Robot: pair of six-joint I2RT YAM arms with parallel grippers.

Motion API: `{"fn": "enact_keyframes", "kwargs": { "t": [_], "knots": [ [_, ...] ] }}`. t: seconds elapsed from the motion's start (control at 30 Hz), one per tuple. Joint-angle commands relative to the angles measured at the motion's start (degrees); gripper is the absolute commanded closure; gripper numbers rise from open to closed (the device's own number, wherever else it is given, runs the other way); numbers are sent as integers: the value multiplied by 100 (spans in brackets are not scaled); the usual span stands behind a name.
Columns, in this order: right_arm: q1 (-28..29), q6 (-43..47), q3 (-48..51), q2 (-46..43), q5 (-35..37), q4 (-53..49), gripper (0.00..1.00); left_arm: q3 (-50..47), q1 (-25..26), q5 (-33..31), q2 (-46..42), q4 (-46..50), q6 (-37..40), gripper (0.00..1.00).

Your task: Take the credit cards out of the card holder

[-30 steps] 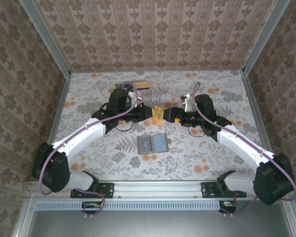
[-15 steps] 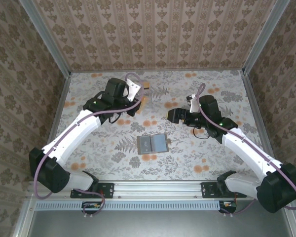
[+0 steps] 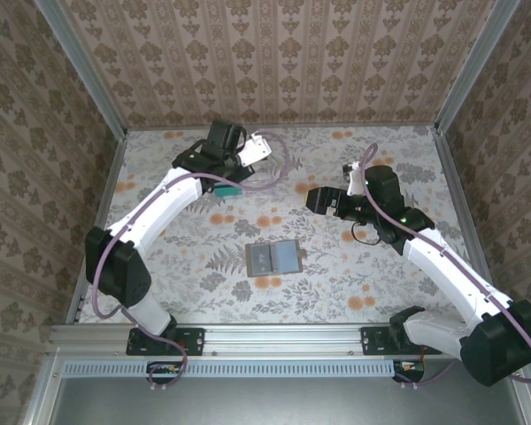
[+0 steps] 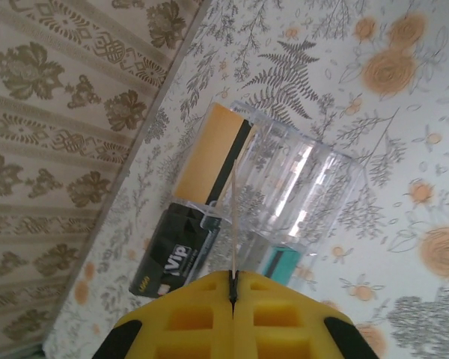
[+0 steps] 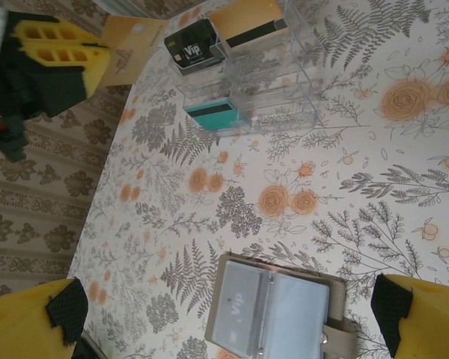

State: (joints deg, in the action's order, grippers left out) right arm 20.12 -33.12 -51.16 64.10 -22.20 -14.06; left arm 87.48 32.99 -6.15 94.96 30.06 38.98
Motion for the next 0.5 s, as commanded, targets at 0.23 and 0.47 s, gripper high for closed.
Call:
{"fn": "enact_keyframes", "kwargs": {
  "t": [0.23,0.47],
  "knots": [
    [-135,92,-196,-143,128,-230,0,856,-152,155,1013,-496,1907,100],
    [-162,133,-334,-73,115,-386,0,1261,-280,315,1571,-587,2215,100]
  ]
}}
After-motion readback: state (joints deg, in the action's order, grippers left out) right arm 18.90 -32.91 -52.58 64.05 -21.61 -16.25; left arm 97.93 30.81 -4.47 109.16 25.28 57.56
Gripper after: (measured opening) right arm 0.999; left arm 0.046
